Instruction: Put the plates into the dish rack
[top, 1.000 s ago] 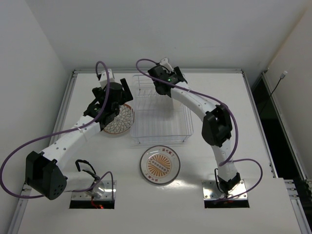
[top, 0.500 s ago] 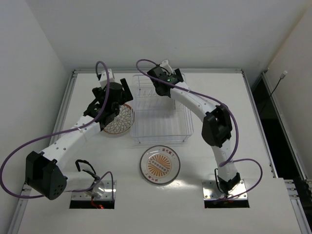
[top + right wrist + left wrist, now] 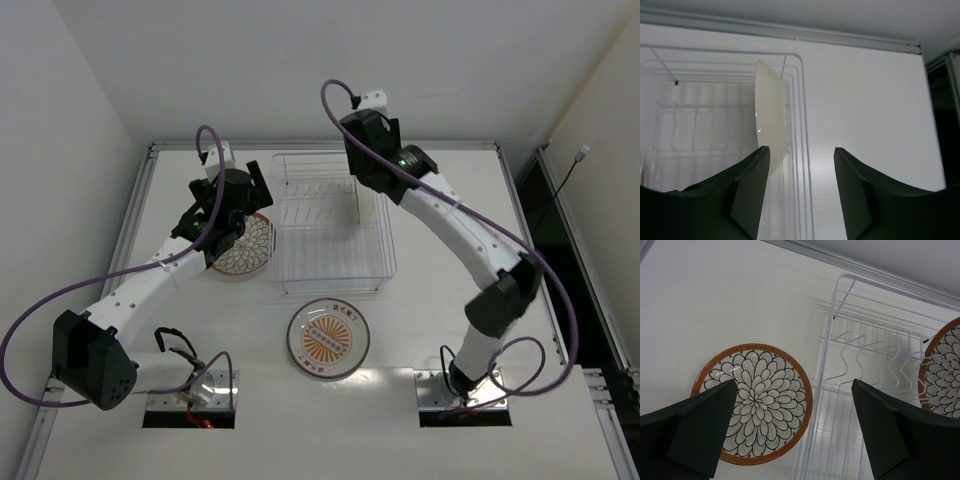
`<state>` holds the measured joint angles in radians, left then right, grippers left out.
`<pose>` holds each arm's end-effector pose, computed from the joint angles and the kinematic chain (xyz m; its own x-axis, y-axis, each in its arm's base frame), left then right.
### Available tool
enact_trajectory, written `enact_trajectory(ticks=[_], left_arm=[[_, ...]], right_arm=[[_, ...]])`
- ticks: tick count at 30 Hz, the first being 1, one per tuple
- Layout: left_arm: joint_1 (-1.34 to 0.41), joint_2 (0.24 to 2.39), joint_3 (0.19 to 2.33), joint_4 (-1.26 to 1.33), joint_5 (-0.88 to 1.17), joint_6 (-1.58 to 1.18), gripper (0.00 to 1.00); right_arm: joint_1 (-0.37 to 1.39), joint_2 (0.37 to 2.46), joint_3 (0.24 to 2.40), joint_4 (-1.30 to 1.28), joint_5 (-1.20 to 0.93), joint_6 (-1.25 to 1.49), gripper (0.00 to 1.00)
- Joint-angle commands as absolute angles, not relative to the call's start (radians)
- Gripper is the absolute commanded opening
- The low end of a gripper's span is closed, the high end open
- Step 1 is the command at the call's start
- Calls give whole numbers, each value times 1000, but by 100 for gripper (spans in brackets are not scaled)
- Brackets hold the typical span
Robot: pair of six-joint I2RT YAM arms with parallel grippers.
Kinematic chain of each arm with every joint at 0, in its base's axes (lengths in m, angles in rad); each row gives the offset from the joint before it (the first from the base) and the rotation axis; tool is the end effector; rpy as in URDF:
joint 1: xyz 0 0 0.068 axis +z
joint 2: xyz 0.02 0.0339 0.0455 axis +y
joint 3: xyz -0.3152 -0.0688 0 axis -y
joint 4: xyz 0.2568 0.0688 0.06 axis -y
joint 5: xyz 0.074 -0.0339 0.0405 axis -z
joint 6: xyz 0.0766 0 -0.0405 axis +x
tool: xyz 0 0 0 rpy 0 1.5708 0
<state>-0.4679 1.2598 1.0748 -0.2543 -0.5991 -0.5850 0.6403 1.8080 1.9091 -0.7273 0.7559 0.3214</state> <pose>0.2973 -0.1018 0.3669 -0.2706 -0.3742 -0.8870 -0.2788 0.9123 -0.2998 0.3911 0.2259 0.4295 -0.4425 -0.0430 -0.8958 0.1589 0.9793 -0.1255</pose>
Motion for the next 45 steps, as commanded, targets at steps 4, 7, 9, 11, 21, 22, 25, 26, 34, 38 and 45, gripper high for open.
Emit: enact_trajectory(ticks=[4, 7, 9, 11, 21, 22, 25, 26, 34, 38, 45], left_arm=[[-468, 1230, 1074, -232, -612, -591, 100], [-468, 1230, 1074, -223, -621, -591, 100], [-468, 1230, 1065, -222, -621, -591, 100], [-468, 1239, 1065, -222, -621, -591, 100], [-468, 1239, 1074, -232, -592, -591, 100], [-468, 1239, 1074, -232, -577, -591, 100], [-468, 1239, 1083, -232, -558, -591, 100], [-468, 1239, 1083, -241, -567, -591, 100], [-468, 1220, 1083, -241, -568, -591, 100], [-468, 1210, 1083, -241, -577, -600, 100], [-468, 1210, 1083, -241, -586, -600, 100]], right_arm=[[655, 1461, 1411, -533, 510, 414, 44], [655, 1257, 1179, -451, 373, 471, 44], [655, 1133, 1080, -384, 286, 538, 44], [655, 1063, 944, -333, 236, 627, 44], [722, 697, 461, -175, 107, 813, 44], [735, 677, 434, -164, 107, 845, 44], [770, 588, 315, -134, 97, 949, 44], [779, 563, 278, -115, 88, 977, 44], [811, 449, 106, -187, 116, 1150, 44], [821, 592, 106, -115, 51, 1160, 44], [891, 893, 187, -11, 11, 1149, 38]])
